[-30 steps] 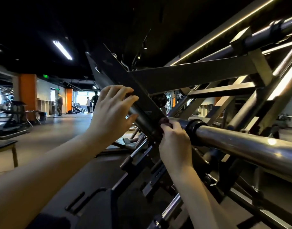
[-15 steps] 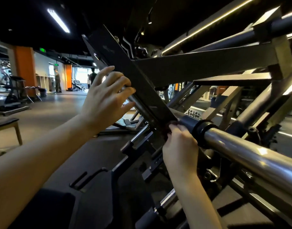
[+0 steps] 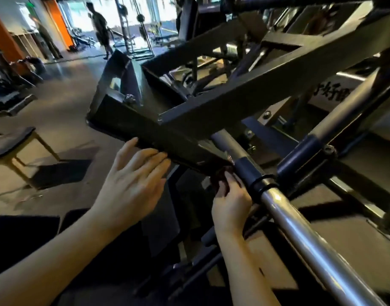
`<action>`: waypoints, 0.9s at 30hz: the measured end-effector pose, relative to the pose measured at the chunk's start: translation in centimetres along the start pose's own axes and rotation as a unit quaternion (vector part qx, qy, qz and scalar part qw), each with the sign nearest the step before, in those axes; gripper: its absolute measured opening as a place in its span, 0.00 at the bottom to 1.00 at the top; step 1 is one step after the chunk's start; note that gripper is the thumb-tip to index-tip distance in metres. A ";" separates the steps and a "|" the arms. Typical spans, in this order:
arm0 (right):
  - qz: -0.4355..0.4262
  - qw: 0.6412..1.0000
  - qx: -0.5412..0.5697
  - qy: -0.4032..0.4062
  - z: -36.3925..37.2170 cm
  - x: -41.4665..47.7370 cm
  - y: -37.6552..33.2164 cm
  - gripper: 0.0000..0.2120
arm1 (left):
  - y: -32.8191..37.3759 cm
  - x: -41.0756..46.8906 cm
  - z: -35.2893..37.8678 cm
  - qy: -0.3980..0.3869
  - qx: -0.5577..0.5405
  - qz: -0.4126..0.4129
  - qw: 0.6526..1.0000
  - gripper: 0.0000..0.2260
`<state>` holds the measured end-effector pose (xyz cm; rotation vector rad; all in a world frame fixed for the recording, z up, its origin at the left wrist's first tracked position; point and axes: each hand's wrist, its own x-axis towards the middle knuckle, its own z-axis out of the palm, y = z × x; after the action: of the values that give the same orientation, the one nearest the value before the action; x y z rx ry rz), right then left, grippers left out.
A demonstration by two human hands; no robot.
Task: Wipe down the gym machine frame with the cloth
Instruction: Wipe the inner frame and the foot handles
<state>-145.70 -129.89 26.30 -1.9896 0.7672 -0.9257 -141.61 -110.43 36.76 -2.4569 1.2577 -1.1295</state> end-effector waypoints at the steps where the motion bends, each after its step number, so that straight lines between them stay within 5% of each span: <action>1: 0.032 0.999 -0.001 -0.012 0.0 -0.2 -0.4 0.17 | 0.0 0.0 -0.8 -0.032 -0.008 -0.003 0.999 0.17; 7: 0.233 0.967 0.094 0.024 -0.3 0.2 -5.9 0.17 | -2.6 1.5 -5.4 -0.103 -0.078 0.053 0.990 0.15; 14: 0.057 0.986 0.155 -0.014 0.0 -4.7 -13.5 0.15 | -7.2 1.6 -9.0 -0.036 -0.079 0.035 0.996 0.16; 17: 0.102 0.990 0.098 -0.009 -0.2 -3.0 -10.7 0.15 | -8.6 2.6 -9.7 -0.009 -0.088 0.005 0.996 0.22; 22: 0.251 0.966 0.059 0.001 0.0 0.1 -7.4 0.15 | -9.8 3.6 -9.4 -0.089 -0.089 -0.088 0.988 0.43; 27: 0.091 0.989 0.120 0.012 0.5 -4.3 -14.9 0.16 | -11.0 3.3 -8.2 -0.104 -0.097 -0.117 0.983 0.41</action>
<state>-144.90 -118.93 37.29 -1.6728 0.7972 -0.8915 -139.08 -104.41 49.30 -2.8401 1.0867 -0.8010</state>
